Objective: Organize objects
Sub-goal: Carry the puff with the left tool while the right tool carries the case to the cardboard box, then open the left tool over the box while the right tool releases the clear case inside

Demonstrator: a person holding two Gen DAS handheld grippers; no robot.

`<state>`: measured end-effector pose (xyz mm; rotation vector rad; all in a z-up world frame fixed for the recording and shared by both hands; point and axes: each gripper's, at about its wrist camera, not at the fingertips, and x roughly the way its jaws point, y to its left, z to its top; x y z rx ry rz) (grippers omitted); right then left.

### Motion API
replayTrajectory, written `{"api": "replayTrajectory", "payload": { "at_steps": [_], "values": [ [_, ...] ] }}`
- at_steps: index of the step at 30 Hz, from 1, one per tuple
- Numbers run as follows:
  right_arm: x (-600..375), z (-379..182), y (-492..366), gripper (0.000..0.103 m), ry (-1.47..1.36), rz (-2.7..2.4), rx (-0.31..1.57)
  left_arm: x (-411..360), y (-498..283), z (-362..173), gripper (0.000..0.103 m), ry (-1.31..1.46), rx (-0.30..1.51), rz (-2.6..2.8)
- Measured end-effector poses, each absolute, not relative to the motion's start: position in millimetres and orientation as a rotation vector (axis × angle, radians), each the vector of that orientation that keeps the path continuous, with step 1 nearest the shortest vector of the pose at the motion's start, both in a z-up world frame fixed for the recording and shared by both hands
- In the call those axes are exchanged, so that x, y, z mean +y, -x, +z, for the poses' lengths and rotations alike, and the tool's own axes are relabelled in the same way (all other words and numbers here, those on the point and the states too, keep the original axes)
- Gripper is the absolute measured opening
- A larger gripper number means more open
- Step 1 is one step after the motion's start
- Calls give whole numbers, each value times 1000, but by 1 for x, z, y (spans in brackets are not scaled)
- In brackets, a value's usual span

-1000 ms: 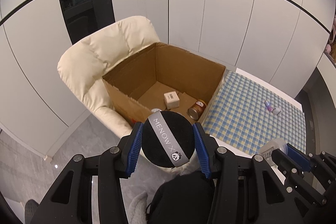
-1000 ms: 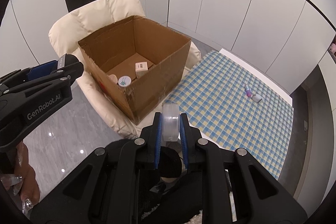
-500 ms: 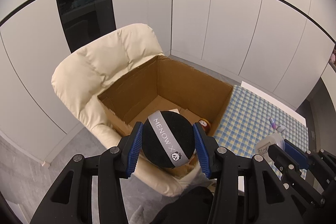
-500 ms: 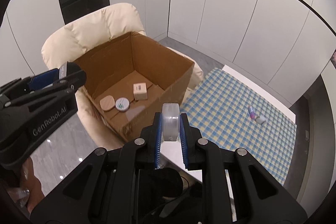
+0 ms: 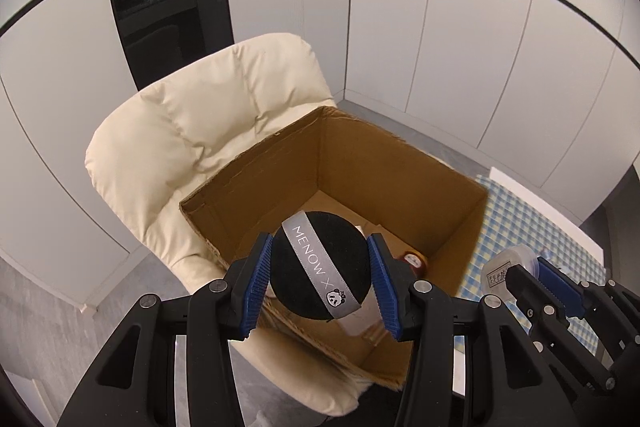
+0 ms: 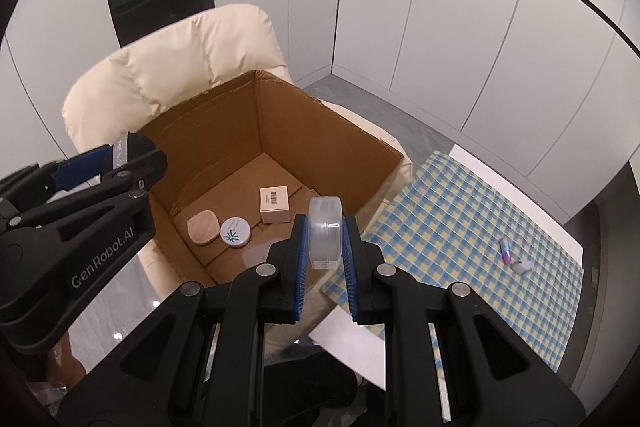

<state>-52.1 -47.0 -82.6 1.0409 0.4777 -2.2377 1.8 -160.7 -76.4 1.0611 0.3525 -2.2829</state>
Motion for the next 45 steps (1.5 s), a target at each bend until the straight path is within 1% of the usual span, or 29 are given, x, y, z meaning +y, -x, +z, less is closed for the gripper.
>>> {"api": "replayTrajectory", "payload": {
  "at_steps": [6, 13, 25, 28, 29, 30, 32, 33, 34, 45],
  "values": [
    [-71, -110, 71, 17, -1072, -2210, 475, -185, 19, -103, 48, -1094, 334, -2225],
    [-94, -133, 82, 17, -1113, -2179, 496, -197, 34, -123, 48, -1159, 312, -2229],
    [-99, -150, 89, 17, -1174, -2165, 505, -196, 41, -141, 49, -1220, 311, -2227],
    [-98, -150, 90, 17, -1173, -2165, 484, -195, 41, -139, 52, -1207, 306, -2246],
    [-97, -148, 90, 19, -1155, -2163, 468, -194, 40, -136, 57, -1196, 303, -2272],
    [-95, -147, 88, 26, -1135, -2160, 454, -193, 40, -134, 63, -1186, 288, -2295],
    [-94, -144, 86, 89, -1118, -2169, 454, -190, 38, -128, 93, -1160, 257, -2310],
    [-94, -143, 85, 98, -1104, -2181, 453, -188, 37, -124, 99, -1136, 241, -2313],
    [-92, -140, 83, 103, -1077, -2202, 447, -186, 35, -120, 103, -1111, 229, -2316],
    [-88, -133, 87, 103, -1089, -2204, 412, -188, 29, -117, 103, -1102, 269, -2305]
  ]
}}
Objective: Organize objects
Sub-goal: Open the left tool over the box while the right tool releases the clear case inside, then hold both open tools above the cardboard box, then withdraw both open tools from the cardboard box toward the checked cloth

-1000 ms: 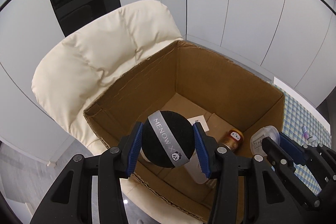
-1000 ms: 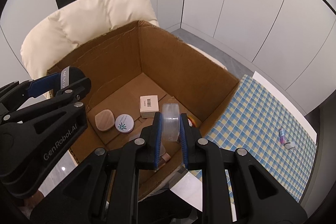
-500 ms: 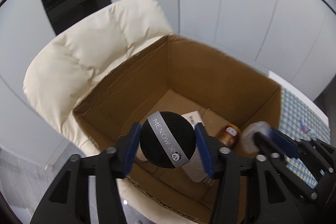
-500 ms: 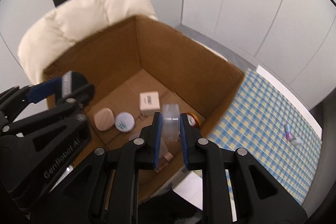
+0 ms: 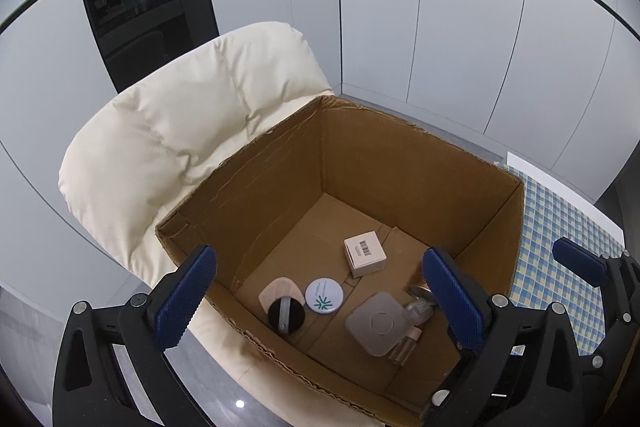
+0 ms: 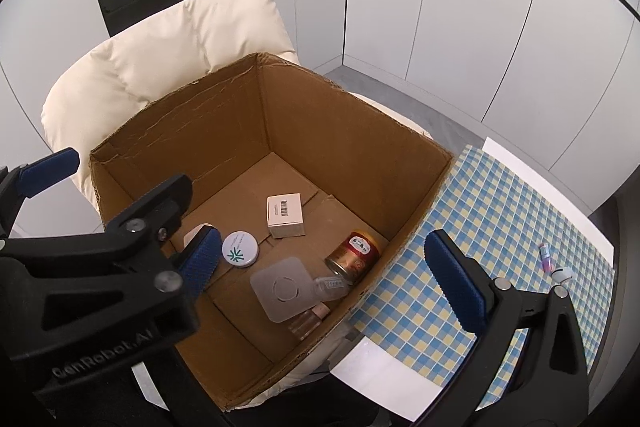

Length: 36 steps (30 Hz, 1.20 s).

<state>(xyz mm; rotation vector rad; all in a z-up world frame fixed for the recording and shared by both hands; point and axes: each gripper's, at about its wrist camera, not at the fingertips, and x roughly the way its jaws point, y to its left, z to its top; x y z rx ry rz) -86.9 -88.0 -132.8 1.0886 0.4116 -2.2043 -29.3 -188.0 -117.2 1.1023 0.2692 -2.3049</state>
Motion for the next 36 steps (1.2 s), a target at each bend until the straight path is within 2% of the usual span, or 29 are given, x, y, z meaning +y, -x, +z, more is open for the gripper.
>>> {"api": "replayTrajectory", "payload": {
  "at_steps": [24, 36],
  "values": [
    [-82, -133, 84, 103, -1119, -2202, 377, -193, 15, -113, 103, -1107, 318, -2288],
    [-60, -107, 57, 103, -1094, -2216, 373, -180, -20, -88, 103, -1088, 312, -2276]
  ]
}}
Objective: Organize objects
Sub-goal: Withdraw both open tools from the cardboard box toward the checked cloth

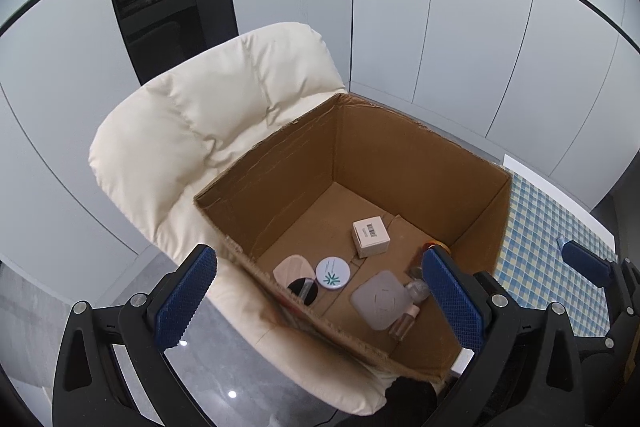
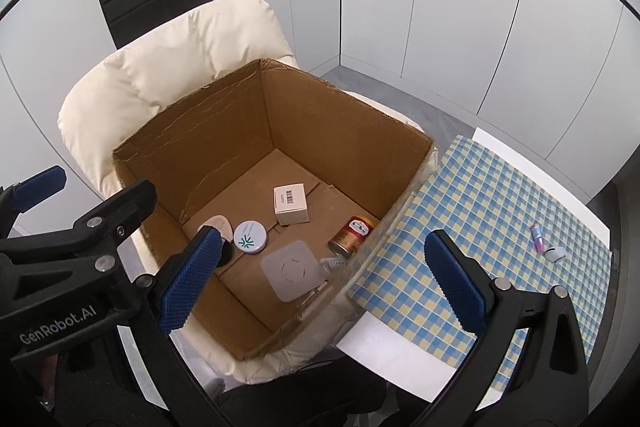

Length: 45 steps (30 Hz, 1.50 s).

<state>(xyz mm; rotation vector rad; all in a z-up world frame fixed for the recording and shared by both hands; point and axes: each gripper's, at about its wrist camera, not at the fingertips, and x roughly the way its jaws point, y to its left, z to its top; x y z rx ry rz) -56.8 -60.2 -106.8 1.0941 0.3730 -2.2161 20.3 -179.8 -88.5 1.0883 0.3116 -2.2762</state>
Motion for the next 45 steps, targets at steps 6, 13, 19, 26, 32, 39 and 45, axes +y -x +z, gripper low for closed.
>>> {"api": "replayTrajectory", "payload": {
  "at_steps": [6, 13, 19, 26, 32, 39, 45],
  "values": [
    [-49, -94, 38, 103, -1077, -2222, 394, -168, -42, -74, 103, -1074, 306, -2279],
    [-32, -77, 13, 103, -1060, -2226, 401, -152, -70, -58, 103, -1061, 298, -2290],
    [-13, -64, -13, 103, -1050, -2219, 391, -137, -97, -44, 103, -1040, 279, -2293],
    [13, -51, -45, 103, -1037, -2222, 389, -116, -129, -33, 103, -1018, 267, -2310],
    [37, -47, -67, 103, -1057, -2200, 368, -95, -152, -30, 103, -1016, 244, -2327],
    [66, -48, -96, 103, -1065, -2216, 385, -69, -177, -32, 103, -1029, 219, -2353],
    [85, -52, -120, 103, -1081, -2208, 399, -40, -195, -34, 103, -1040, 150, -2391]
  ]
}}
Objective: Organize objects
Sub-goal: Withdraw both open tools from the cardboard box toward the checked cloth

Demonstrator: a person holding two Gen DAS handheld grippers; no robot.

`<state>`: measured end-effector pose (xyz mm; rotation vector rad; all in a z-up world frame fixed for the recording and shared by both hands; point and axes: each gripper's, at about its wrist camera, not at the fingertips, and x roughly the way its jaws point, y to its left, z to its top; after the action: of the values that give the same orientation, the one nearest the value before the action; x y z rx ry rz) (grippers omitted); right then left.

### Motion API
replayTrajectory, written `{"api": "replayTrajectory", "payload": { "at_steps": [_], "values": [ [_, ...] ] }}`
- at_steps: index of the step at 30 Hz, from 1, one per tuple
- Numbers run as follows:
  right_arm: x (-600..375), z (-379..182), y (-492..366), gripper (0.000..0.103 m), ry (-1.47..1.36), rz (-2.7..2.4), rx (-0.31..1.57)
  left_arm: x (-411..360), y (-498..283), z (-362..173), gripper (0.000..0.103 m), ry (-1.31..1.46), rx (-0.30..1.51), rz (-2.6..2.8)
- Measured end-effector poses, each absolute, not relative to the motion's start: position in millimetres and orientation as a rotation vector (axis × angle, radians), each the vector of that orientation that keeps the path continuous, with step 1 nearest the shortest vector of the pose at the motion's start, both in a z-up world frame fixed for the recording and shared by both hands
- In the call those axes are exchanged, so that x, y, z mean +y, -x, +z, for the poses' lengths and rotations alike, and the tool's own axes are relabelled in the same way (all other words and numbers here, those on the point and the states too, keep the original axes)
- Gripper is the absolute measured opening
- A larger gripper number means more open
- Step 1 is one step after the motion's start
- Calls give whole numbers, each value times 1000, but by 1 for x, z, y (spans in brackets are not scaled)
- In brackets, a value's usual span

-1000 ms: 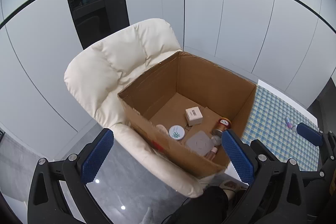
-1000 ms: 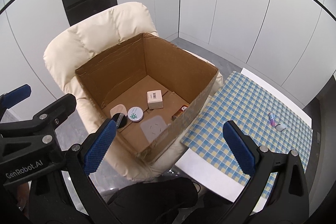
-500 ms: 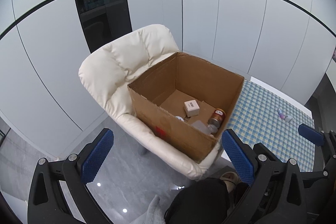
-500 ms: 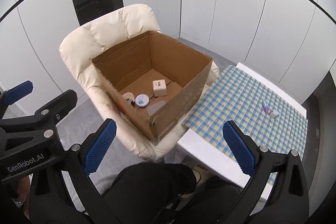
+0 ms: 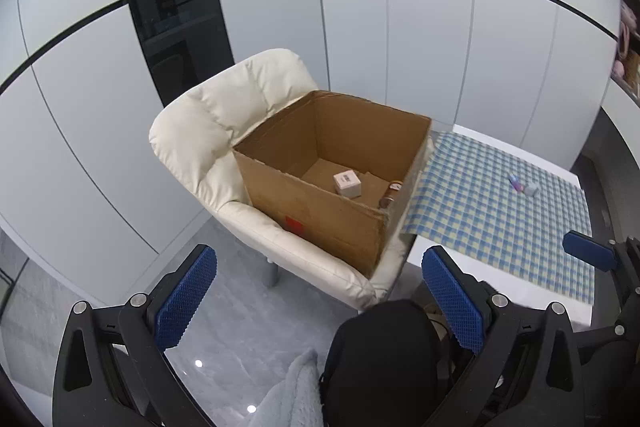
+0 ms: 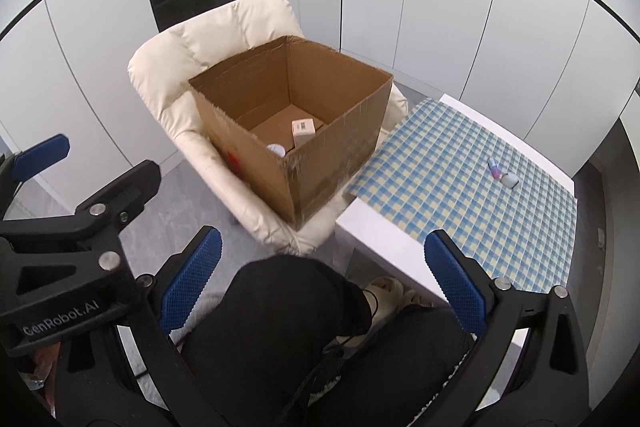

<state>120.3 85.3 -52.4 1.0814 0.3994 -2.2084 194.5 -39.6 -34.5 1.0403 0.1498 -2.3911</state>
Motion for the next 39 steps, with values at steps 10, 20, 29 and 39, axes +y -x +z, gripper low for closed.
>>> {"api": "replayTrajectory", "payload": {
  "at_steps": [10, 20, 29, 39],
  "values": [
    [97, -52, -138, 103, -1064, -2233, 446, -26, -196, -37, 103, -1062, 131, -2424],
    [108, -53, -128, 103, -1103, -2275, 403, -24, -190, -36, 103, -1073, 145, -2439],
    [139, -56, -116, 103, -1139, -2370, 358, 4, -167, -33, 103, -1090, 73, -2519],
    [197, -65, -96, 103, -1226, -2486, 295, 57, -126, -35, 103, -1138, -9, -2652]
  ]
}}
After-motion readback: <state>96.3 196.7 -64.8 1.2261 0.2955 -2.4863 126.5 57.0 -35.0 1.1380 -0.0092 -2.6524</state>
